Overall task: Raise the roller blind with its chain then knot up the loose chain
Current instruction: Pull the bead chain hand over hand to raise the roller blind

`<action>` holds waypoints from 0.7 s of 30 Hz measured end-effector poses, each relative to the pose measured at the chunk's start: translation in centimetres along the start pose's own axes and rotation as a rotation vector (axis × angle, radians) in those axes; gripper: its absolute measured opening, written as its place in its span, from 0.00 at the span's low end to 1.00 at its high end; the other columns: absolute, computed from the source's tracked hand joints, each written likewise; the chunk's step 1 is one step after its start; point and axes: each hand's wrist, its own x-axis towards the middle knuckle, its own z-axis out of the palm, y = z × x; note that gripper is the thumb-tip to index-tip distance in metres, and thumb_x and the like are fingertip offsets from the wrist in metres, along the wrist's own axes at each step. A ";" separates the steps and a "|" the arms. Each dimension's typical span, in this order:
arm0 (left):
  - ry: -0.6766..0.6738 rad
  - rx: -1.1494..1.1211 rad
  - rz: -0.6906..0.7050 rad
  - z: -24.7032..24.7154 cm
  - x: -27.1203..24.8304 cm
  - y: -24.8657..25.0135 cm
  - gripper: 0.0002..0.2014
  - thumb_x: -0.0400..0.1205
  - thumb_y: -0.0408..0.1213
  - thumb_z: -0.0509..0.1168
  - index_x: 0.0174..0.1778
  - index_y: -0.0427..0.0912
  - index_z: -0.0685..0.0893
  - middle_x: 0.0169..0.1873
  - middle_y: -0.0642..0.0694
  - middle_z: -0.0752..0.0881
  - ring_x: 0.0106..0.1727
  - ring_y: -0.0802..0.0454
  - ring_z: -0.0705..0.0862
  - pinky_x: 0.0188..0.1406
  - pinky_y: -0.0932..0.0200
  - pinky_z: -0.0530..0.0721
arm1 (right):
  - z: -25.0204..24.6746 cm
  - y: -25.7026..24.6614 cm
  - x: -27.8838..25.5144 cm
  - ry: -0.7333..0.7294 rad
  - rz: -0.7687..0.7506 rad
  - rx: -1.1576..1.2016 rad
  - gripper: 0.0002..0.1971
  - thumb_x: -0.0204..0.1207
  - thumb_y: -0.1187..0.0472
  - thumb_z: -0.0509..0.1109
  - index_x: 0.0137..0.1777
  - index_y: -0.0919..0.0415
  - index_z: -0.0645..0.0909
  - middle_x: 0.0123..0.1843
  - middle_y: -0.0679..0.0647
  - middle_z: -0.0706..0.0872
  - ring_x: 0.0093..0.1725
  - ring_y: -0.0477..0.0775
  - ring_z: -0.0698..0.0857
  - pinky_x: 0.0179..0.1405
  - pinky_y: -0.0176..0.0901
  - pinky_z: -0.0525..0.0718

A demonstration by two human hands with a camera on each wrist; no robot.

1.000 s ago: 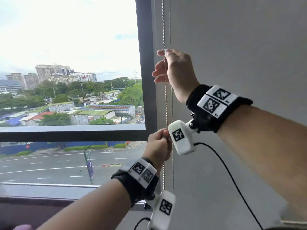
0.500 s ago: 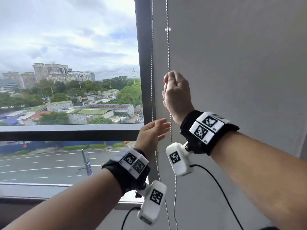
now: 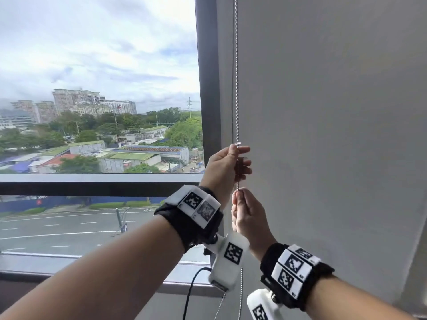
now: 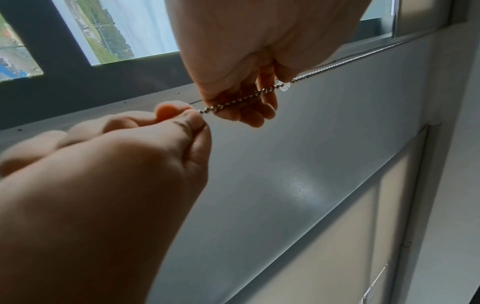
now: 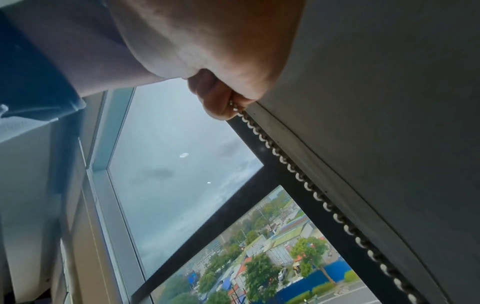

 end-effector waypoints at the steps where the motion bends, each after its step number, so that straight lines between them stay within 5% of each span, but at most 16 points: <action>1: 0.009 0.003 -0.001 0.0 -0.1 -0.5 0.16 0.86 0.40 0.51 0.42 0.39 0.83 0.24 0.47 0.79 0.23 0.53 0.77 0.25 0.62 0.70 | -0.1 0.2 -0.6 -0.020 0.018 0.002 0.16 0.87 0.61 0.52 0.35 0.54 0.69 0.26 0.44 0.65 0.23 0.44 0.62 0.19 0.38 0.62; 4: 0.070 -0.022 -0.018 0.1 -0.5 -1.7 0.19 0.86 0.34 0.50 0.30 0.42 0.78 0.16 0.52 0.70 0.16 0.58 0.65 0.16 0.66 0.62 | -0.6 -0.1 -1.8 -0.096 0.168 0.067 0.17 0.89 0.65 0.51 0.36 0.59 0.69 0.28 0.52 0.68 0.22 0.46 0.66 0.21 0.40 0.66; 7: 0.126 -0.016 -0.024 -0.1 -0.6 -2.2 0.28 0.81 0.21 0.45 0.19 0.47 0.76 0.18 0.51 0.66 0.16 0.58 0.60 0.18 0.66 0.55 | -1.6 -0.5 -0.9 -0.152 0.102 -0.046 0.18 0.87 0.59 0.54 0.36 0.58 0.77 0.29 0.56 0.82 0.29 0.55 0.82 0.35 0.52 0.82; 13: 0.169 0.017 -0.024 -0.9 -0.9 -2.2 0.25 0.78 0.19 0.44 0.22 0.46 0.71 0.19 0.49 0.66 0.16 0.57 0.60 0.17 0.67 0.56 | -2.8 -5.5 4.9 0.033 -0.035 -0.212 0.16 0.71 0.56 0.58 0.36 0.60 0.86 0.36 0.57 0.91 0.40 0.58 0.89 0.48 0.59 0.87; 21: 0.136 0.092 -0.110 -2.1 -4.4 -5.9 0.19 0.82 0.21 0.44 0.28 0.43 0.67 0.18 0.56 0.65 0.19 0.59 0.58 0.22 0.63 0.53 | -0.5 -15.1 11.4 -0.152 -0.079 -0.023 0.15 0.88 0.59 0.53 0.61 0.66 0.79 0.41 0.61 0.86 0.39 0.58 0.88 0.39 0.51 0.88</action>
